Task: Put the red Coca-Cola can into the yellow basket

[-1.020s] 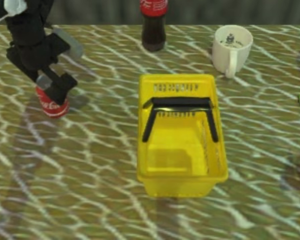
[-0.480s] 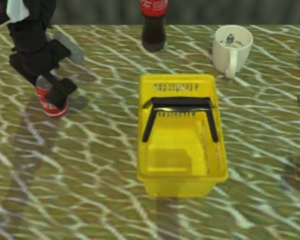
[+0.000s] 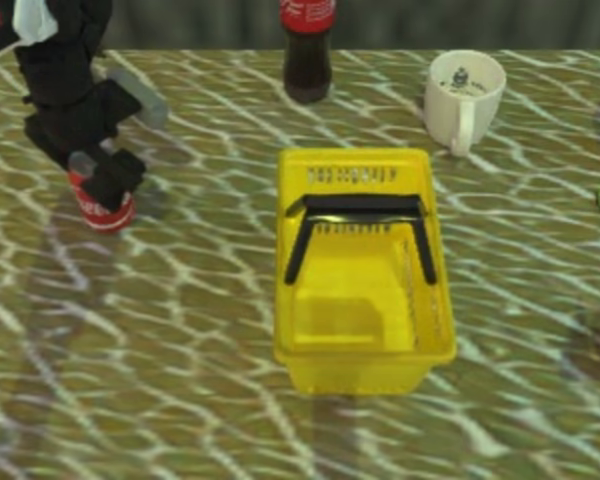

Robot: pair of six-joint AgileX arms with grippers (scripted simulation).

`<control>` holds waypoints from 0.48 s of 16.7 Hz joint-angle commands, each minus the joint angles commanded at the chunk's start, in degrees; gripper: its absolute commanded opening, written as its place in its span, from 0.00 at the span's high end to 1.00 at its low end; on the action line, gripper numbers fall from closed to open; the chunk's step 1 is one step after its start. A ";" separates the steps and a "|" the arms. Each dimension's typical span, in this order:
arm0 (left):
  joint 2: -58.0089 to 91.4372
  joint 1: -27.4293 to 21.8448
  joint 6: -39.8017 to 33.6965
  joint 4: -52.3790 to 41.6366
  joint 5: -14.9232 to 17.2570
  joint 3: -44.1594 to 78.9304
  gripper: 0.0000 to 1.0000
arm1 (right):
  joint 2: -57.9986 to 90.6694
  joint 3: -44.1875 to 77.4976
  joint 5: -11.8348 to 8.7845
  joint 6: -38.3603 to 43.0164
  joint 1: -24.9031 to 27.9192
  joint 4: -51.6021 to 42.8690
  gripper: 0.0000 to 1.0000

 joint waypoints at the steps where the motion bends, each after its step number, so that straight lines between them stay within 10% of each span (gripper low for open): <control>1: 0.00 0.00 0.00 0.00 0.00 0.00 0.90 | 0.00 0.00 0.00 0.00 0.00 0.00 0.00; 8: 0.00 0.00 0.00 0.00 0.00 0.00 1.00 | 0.00 0.00 0.00 0.00 0.00 0.00 0.00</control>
